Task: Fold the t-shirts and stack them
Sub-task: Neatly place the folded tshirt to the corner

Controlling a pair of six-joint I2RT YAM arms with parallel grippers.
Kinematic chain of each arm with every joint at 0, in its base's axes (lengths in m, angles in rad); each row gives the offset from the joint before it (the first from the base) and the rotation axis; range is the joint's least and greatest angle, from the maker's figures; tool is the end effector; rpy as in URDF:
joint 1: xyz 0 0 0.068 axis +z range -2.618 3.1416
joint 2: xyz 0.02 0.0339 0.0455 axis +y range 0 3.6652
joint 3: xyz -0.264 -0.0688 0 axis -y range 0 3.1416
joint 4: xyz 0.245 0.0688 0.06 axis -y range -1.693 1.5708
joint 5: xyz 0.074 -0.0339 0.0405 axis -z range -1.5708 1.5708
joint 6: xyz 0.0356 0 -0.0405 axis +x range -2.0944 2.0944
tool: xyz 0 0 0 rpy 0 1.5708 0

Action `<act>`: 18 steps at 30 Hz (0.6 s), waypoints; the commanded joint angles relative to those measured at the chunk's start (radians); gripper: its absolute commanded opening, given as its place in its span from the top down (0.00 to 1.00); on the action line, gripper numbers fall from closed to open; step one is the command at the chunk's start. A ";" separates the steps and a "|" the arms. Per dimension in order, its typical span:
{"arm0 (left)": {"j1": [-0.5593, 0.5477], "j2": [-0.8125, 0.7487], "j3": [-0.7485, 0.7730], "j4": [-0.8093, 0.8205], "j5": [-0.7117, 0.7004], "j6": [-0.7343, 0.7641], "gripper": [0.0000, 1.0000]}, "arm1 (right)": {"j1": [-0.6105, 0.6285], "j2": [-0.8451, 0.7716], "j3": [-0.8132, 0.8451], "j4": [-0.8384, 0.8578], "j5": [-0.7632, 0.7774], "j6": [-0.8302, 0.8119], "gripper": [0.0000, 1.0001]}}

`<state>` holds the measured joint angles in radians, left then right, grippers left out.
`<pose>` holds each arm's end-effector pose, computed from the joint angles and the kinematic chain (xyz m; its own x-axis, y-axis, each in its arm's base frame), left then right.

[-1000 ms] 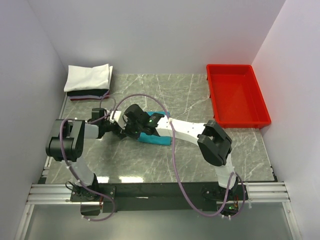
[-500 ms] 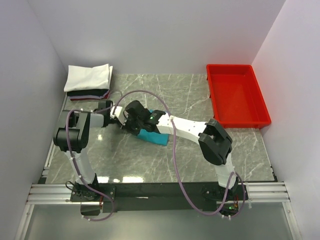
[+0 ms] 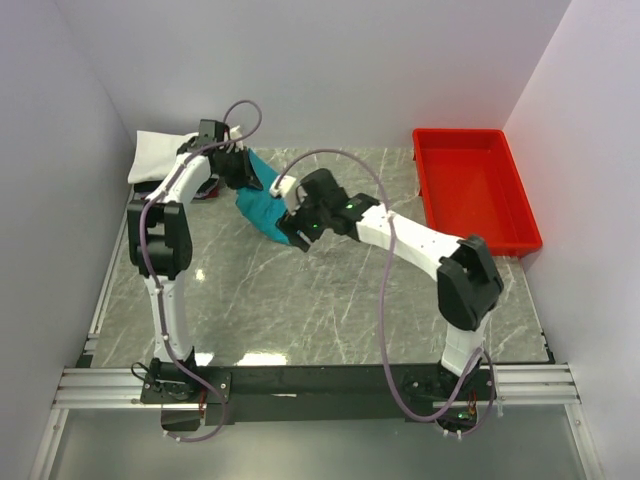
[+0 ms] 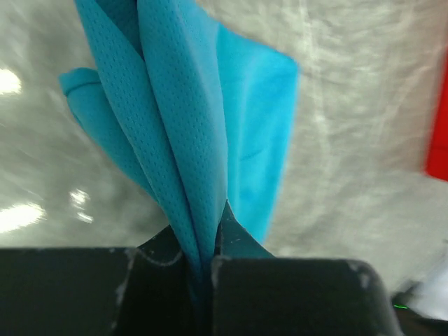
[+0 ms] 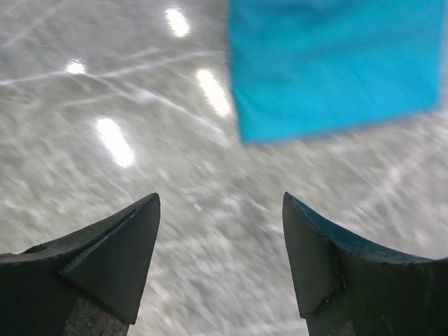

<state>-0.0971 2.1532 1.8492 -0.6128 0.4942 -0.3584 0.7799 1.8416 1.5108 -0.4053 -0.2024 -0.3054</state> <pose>0.4771 -0.0634 0.2343 -0.8704 -0.2255 -0.4377 0.0718 0.8213 -0.5659 0.2954 0.3022 0.2720 -0.2163 -0.6282 -0.7474 -0.9015 0.4224 -0.0941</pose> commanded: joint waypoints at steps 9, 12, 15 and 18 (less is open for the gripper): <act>0.062 0.158 0.513 -0.208 -0.183 0.297 1.00 | -0.054 -0.146 -0.110 -0.058 0.035 -0.058 0.22; 0.073 0.136 0.510 -0.176 -0.175 0.312 1.00 | -0.054 -0.156 -0.130 -0.056 0.043 -0.064 0.22; 0.073 0.097 0.492 -0.140 -0.171 0.332 1.00 | -0.054 -0.159 -0.139 -0.055 0.046 -0.067 0.22; 0.073 0.053 0.470 -0.099 -0.171 0.340 1.00 | -0.054 -0.159 -0.143 -0.059 0.046 -0.069 0.22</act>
<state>-0.0147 2.3165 2.3199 -0.7753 0.3229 -0.0608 0.7277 1.7458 1.3685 -0.4694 -0.1661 -0.3611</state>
